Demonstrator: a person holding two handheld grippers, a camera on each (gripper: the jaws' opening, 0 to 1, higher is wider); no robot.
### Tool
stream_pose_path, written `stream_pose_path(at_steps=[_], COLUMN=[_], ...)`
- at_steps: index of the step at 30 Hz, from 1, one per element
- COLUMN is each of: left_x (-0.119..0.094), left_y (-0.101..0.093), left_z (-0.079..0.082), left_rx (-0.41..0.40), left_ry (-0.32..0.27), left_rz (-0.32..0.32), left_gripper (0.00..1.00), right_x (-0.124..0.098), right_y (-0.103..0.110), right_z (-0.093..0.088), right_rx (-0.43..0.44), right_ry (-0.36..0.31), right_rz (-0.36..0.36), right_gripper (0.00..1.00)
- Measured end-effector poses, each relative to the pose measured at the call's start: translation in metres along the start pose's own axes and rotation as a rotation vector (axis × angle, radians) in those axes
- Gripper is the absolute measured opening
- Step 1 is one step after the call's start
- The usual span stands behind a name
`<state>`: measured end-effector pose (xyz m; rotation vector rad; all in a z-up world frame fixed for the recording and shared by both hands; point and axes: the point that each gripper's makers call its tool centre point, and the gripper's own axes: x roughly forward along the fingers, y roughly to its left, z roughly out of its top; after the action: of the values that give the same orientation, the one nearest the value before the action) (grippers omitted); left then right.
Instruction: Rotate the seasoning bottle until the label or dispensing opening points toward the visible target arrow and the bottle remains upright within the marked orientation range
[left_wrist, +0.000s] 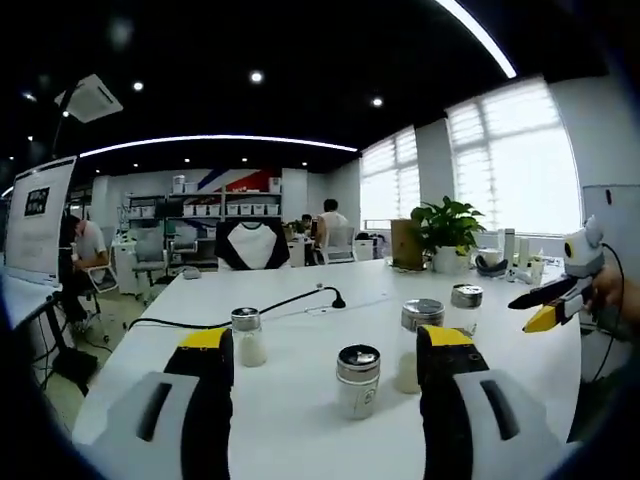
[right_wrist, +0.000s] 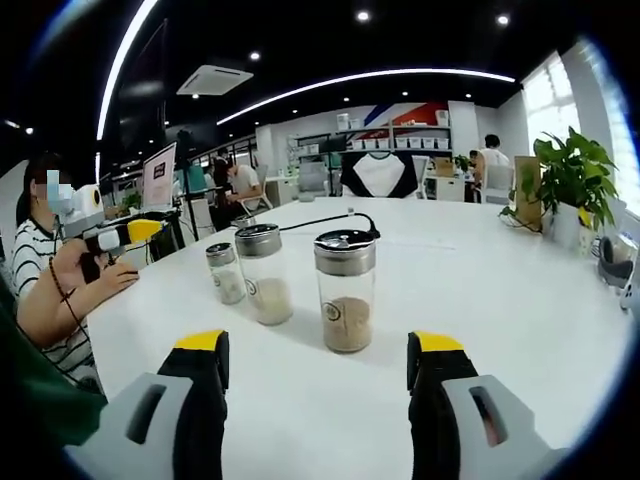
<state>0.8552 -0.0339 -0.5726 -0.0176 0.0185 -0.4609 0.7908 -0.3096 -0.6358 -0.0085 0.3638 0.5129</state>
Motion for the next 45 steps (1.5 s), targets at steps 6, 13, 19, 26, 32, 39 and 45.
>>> stream_pose_path(at_steps=[6, 13, 19, 26, 32, 39, 45], left_x=[0.016, 0.034, 0.047, 0.064, 0.079, 0.099, 0.117], left_y=[0.017, 0.041, 0.067, 0.088, 0.095, 0.095, 0.096], left_z=[0.004, 0.000, -0.012, -0.028, -0.046, -0.057, -0.062], left_rx=[-0.027, -0.012, -0.019, -0.009, 0.007, 0.015, 0.024], left_ry=[-0.009, 0.013, 0.058, 0.099, 0.142, 0.168, 0.179], left_rz=[0.012, 0.049, 0.090, 0.119, 0.132, 0.131, 0.135], left_gripper=[0.78, 0.77, 0.77, 0.77, 0.75, 0.75, 0.73], right_x=[0.000, 0.000, -0.002, -0.003, -0.004, -0.005, -0.006], right_y=[0.002, 0.004, 0.002, 0.001, 0.001, 0.001, 0.000], right_z=[-0.003, -0.001, 0.000, 0.001, 0.002, 0.003, 0.002], right_rx=[0.002, -0.006, -0.007, -0.007, -0.009, -0.010, -0.005], right_ry=[0.007, 0.006, 0.003, 0.003, 0.001, 0.001, 0.003], right_rz=[0.002, 0.008, 0.003, 0.000, -0.001, -0.005, -0.009], right_gripper=[0.73, 0.73, 0.73, 0.73, 0.73, 0.72, 0.72])
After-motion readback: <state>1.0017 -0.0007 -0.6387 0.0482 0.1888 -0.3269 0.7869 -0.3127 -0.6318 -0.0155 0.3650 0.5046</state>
